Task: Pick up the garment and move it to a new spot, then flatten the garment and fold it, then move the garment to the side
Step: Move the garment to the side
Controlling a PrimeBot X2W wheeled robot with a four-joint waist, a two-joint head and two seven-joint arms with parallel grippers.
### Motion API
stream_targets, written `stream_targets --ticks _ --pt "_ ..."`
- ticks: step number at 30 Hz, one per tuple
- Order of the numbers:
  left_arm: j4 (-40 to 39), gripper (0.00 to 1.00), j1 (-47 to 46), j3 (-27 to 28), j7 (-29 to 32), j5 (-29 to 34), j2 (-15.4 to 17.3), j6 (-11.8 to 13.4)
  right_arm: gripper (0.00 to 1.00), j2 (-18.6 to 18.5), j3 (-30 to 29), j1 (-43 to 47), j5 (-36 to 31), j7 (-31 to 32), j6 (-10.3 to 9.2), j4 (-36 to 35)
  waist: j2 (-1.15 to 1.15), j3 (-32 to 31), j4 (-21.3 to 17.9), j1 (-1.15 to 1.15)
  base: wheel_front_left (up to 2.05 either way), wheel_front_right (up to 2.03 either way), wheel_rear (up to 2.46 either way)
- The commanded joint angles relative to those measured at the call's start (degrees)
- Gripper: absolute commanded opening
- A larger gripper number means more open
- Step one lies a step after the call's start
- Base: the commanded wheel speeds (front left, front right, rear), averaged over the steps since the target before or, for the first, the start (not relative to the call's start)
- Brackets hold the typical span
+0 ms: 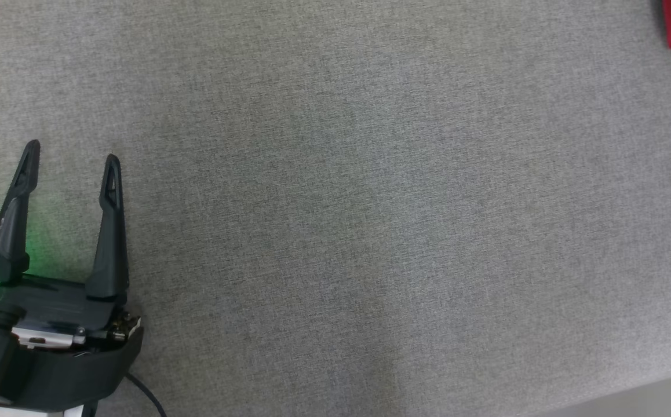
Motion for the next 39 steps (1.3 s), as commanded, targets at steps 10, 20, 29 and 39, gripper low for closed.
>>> stream_targets --ticks 10,20,29,39 --pt "2.5 1.00 1.3 -0.3 0.2 -0.9 -0.2 0.8 1.00 0.5 0.2 -4.3 -6.1 -1.6 -0.12 4.8 0.00 -0.7 1.3 0.00 0.00 0.00 0.00" --pt "5.6 1.00 2.6 -0.8 -0.6 -1.7 -2.2 1.3 1.00 5.3 -7.4 -3.8 -6.6 -10.6 -0.12 6.2 0.00 -8.6 2.7 0.00 0.00 0.00 0.00" --pt "9.1 1.00 6.8 -1.0 -0.8 -2.6 -4.9 1.4 1.00 11.7 -12.6 6.5 -6.4 -14.1 -0.12 -0.1 0.00 -20.2 5.7 0.00 0.00 0.00 0.00" --pt "11.0 1.00 12.2 1.0 -0.9 -3.1 -7.1 1.3 1.00 17.5 -20.2 24.5 -7.0 -14.1 -0.12 -12.9 0.00 -28.4 7.9 0.00 0.00 0.00 0.00"
